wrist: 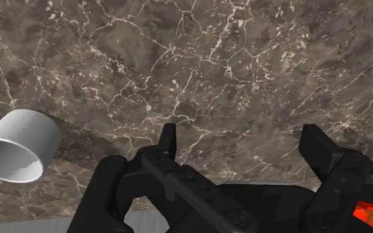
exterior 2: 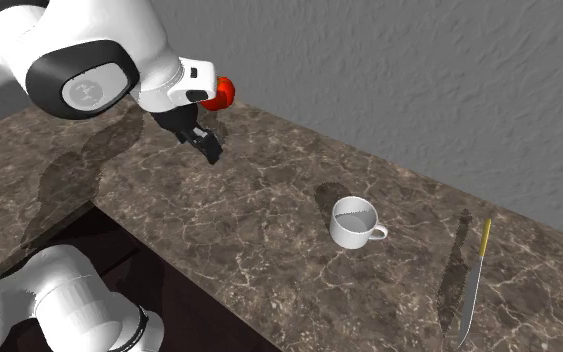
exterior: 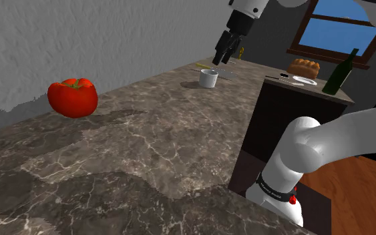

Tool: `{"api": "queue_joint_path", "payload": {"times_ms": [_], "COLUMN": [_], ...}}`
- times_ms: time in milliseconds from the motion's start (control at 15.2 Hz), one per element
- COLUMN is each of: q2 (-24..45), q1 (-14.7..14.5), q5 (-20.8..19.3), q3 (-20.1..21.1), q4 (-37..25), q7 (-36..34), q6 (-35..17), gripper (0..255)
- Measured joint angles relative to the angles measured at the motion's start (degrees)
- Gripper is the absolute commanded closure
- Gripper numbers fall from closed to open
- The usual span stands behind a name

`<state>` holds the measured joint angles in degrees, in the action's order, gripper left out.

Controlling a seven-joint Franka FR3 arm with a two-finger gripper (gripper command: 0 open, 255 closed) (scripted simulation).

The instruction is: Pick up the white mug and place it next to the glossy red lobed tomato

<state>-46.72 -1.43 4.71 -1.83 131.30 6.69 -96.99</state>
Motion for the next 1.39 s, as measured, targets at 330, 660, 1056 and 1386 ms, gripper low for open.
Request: {"api": "queue_joint_path", "payload": {"times_ms": [330,660,1056,1386], "q2": [4.1,12.4,22.8,32.8], "q1": [0.7,1.7,2.6,3.4], "q5": [-2.0,-4.7,-6.7,-7.0], "q3": [-2.4,-6.5,-10.9,-14.6], "q4": [-0.3,-4.0,-8.9,-14.5], "q7": [3.3,8.6,14.6,20.1], "q6": [-2.6,-5.5,-9.4,-12.5], "gripper": [0,0,0,0]}}
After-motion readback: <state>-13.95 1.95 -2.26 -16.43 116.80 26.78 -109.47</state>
